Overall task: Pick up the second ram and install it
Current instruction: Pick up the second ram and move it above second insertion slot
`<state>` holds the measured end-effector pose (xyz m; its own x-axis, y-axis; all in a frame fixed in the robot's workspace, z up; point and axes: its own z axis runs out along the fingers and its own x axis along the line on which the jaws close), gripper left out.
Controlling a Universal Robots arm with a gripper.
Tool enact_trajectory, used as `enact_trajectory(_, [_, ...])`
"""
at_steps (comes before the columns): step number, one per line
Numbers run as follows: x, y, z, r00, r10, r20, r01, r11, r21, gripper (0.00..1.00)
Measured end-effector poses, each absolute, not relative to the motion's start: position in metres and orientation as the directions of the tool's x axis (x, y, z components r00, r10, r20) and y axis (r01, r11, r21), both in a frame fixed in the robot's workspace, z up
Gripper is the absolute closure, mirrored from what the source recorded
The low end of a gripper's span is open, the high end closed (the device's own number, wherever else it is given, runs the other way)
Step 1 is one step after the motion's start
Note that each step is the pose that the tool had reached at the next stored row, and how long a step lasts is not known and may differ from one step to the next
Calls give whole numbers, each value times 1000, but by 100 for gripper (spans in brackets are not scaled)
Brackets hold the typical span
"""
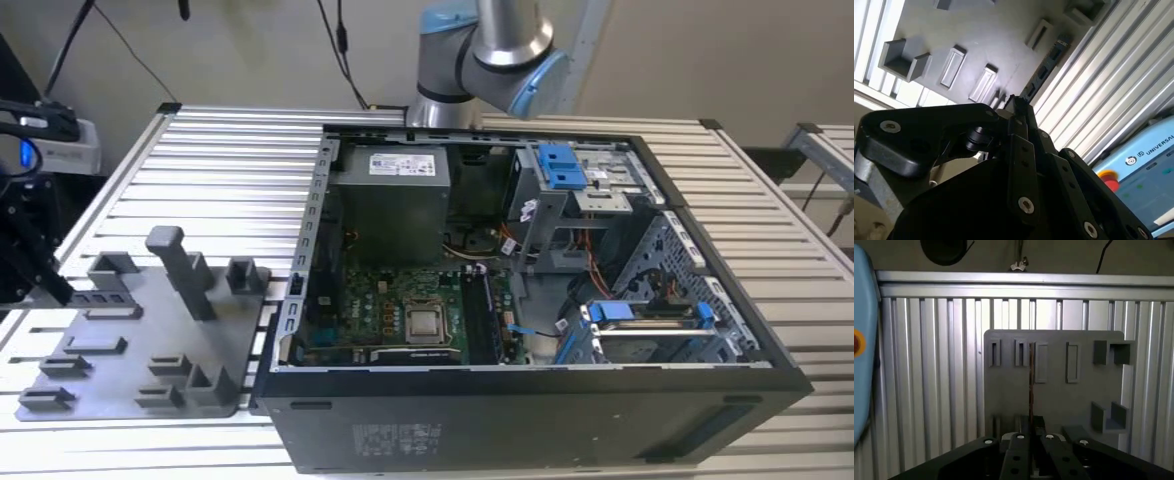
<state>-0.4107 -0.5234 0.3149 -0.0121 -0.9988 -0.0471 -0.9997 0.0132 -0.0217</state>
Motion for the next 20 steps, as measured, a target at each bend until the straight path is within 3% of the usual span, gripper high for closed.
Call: enact_trajectory(20, [-411, -523, 354, -12, -999, -47, -1000, 13, -22, 86])
